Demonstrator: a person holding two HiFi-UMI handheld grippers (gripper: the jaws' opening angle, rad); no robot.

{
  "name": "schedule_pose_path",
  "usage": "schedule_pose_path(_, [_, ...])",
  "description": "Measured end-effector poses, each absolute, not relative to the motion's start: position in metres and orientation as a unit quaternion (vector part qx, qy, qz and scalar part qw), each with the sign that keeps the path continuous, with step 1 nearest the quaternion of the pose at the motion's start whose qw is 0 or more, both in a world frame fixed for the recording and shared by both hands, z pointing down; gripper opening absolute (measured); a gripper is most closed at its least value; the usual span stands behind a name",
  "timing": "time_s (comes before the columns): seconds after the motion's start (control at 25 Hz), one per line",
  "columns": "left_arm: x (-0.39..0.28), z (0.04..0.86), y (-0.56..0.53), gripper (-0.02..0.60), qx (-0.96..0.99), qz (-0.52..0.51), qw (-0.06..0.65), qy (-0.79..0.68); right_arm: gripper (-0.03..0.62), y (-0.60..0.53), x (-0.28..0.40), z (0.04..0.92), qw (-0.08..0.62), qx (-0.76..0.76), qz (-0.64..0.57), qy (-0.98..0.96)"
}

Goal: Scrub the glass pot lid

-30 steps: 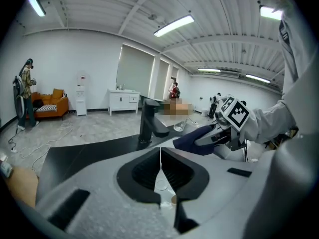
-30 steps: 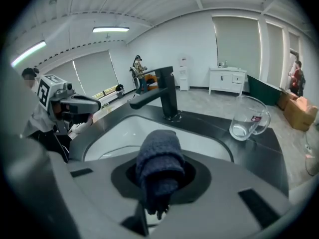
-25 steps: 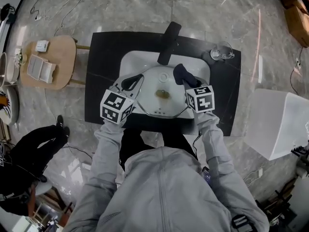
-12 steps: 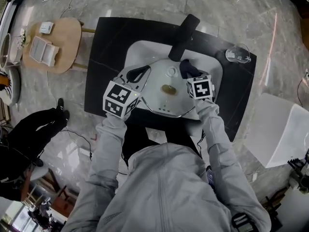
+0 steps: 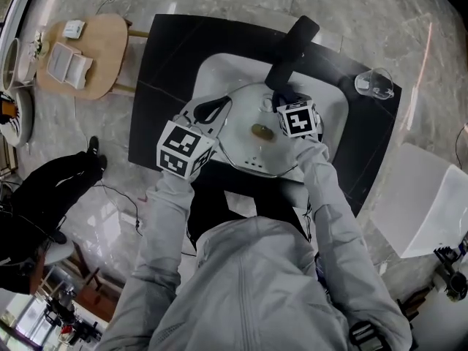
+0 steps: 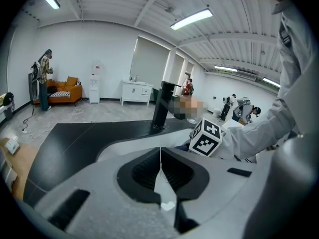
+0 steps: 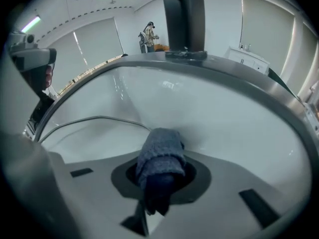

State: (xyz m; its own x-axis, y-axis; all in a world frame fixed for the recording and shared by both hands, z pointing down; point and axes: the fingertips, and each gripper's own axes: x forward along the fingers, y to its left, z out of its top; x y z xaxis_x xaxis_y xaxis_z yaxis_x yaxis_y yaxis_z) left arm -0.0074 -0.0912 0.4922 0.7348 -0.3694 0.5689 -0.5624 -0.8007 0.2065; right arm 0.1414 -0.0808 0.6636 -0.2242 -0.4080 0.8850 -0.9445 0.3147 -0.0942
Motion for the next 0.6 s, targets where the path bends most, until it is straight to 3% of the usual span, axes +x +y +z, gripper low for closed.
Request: schedule_pose_path(0.6, [-0.025, 0.497, -0.091, 0.029, 0.904, 0.261, 0.198, -0.273, 0.067, -0.107, 0.081, 0.665, 0.367, 0.435, 0.296, -0.767])
